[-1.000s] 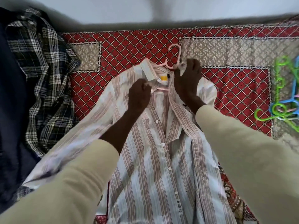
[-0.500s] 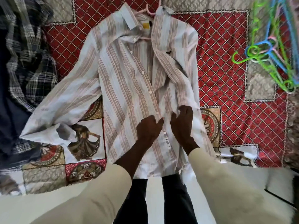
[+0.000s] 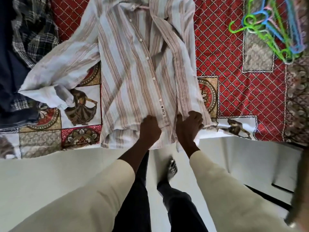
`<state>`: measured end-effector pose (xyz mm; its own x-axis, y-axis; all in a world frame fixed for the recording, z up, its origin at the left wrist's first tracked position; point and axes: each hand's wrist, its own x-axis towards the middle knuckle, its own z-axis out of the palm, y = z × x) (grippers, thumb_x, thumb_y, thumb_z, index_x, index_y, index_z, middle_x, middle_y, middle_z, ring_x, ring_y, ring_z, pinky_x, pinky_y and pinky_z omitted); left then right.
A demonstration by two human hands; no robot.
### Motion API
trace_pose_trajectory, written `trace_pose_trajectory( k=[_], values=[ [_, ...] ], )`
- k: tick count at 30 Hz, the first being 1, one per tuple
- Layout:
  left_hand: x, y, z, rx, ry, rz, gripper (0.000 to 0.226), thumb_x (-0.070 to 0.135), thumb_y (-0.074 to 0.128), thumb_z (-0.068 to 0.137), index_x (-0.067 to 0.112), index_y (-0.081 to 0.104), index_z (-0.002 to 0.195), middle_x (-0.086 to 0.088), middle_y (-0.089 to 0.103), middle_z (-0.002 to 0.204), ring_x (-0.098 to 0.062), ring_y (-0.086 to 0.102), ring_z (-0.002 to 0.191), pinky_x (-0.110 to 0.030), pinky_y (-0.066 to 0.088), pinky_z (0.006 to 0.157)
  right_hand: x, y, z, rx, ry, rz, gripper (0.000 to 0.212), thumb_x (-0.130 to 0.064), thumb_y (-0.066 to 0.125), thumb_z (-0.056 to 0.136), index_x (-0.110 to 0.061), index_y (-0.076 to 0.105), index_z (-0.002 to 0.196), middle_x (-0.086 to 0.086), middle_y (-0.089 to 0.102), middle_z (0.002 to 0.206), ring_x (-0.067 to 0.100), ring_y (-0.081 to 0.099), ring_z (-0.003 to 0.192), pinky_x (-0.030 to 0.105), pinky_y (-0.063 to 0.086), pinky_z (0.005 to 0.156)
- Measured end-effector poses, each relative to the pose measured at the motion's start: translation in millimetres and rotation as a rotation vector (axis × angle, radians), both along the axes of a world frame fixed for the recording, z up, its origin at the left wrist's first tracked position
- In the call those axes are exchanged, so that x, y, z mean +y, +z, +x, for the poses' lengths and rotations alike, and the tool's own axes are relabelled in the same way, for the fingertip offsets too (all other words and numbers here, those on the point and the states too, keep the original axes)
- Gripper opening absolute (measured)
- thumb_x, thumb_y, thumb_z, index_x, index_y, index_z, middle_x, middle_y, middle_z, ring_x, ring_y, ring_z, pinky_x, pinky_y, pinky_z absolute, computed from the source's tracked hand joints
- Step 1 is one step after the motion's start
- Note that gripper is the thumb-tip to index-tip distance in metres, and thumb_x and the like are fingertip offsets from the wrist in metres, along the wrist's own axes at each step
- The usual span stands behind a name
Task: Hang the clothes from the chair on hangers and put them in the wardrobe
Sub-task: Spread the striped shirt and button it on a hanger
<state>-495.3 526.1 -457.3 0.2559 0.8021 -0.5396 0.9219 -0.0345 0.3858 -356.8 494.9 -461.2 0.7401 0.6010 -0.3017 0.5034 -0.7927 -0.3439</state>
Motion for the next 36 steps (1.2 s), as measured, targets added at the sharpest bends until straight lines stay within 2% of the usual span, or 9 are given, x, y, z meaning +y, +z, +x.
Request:
trace_pose_trajectory(
  k=[4,8,12,14,18,24,29,33,36],
  values=[
    [-26,-13,-11,-0.087,0.010,0.070,0.042,0.037,0.062,0.088,0.005,0.057,0.115,-0.017,0.056,0.114,-0.036,0.053,0.105,-0.047,0.045,0.086,-6,10,15,0.060,-0.342,-0.011,0.068,-0.045,0.058,0.091,-0.003,0.035,0.138,0.017,0.034,0.144,0.037,0.031,0.133,0.048,0.025,0.107],
    [-28,-17,-10,0.047,-0.172,0.173,0.033,0.035,0.058,0.092,0.014,0.060,0.117,-0.013,0.053,0.120,-0.035,0.049,0.114,-0.046,0.041,0.093,-11,7,11,-0.072,0.116,-0.002,0.062,-0.039,0.063,0.088,-0.005,0.041,0.134,0.017,0.036,0.140,0.036,0.035,0.126,0.047,0.025,0.103],
    [-28,-17,-5,-0.251,0.064,0.191,0.014,0.019,0.068,0.084,0.006,0.063,0.080,-0.012,0.060,0.087,-0.036,0.058,0.088,-0.043,0.047,0.077,-15,2,21,0.082,-0.191,-0.105,0.058,-0.042,0.051,0.095,-0.002,0.039,0.136,0.018,0.038,0.142,0.036,0.033,0.133,0.046,0.025,0.108],
    [-31,-15,-5,-0.363,0.206,0.167,0.017,0.014,0.067,0.083,0.006,0.057,0.072,-0.008,0.054,0.075,-0.032,0.056,0.077,-0.041,0.045,0.070,-18,0,26,0.125,-0.135,-0.169,0.057,-0.036,0.058,0.090,-0.002,0.040,0.133,0.018,0.040,0.139,0.037,0.035,0.132,0.046,0.026,0.107],
    [-35,-9,-16,-0.349,0.269,0.027,0.008,0.007,0.055,0.089,0.013,0.055,0.084,-0.005,0.063,0.076,-0.027,0.063,0.073,-0.021,0.042,0.057,-21,-2,33,0.196,-0.083,-0.148,0.041,-0.018,0.057,0.084,-0.008,0.050,0.122,0.015,0.055,0.129,0.034,0.048,0.126,0.044,0.029,0.105],
    [-38,-16,-30,-0.238,0.134,0.086,0.031,0.026,0.071,0.081,0.011,0.065,0.107,-0.010,0.063,0.095,-0.030,0.060,0.092,-0.041,0.048,0.083,-36,6,21,-0.158,0.369,0.150,0.020,-0.002,0.054,0.084,-0.004,0.057,0.104,0.019,0.059,0.104,0.040,0.056,0.098,0.045,0.040,0.084],
    [-29,-17,-17,-0.152,0.063,0.206,0.051,0.043,0.067,0.088,0.008,0.060,0.125,-0.016,0.059,0.117,-0.036,0.053,0.114,-0.047,0.043,0.095,-32,0,35,0.048,-0.184,-0.128,0.056,-0.029,0.059,0.090,-0.003,0.038,0.134,0.019,0.039,0.142,0.036,0.033,0.131,0.045,0.030,0.104],
    [-24,-15,2,-0.128,0.045,0.154,0.055,0.056,0.064,0.086,0.013,0.064,0.120,-0.014,0.055,0.120,-0.032,0.049,0.118,-0.046,0.041,0.098,-43,-3,31,-0.147,0.175,-0.073,0.037,-0.020,0.057,0.089,-0.008,0.049,0.123,0.016,0.046,0.130,0.037,0.038,0.122,0.046,0.025,0.099],
    [-22,-16,10,-0.082,0.063,0.148,0.035,0.042,0.061,0.092,0.010,0.071,0.102,-0.015,0.059,0.108,-0.032,0.055,0.107,-0.045,0.046,0.090,-52,-14,31,0.024,0.296,0.071,0.030,-0.014,0.057,0.089,-0.002,0.053,0.117,0.020,0.049,0.121,0.039,0.046,0.114,0.046,0.035,0.099]
  ],
)
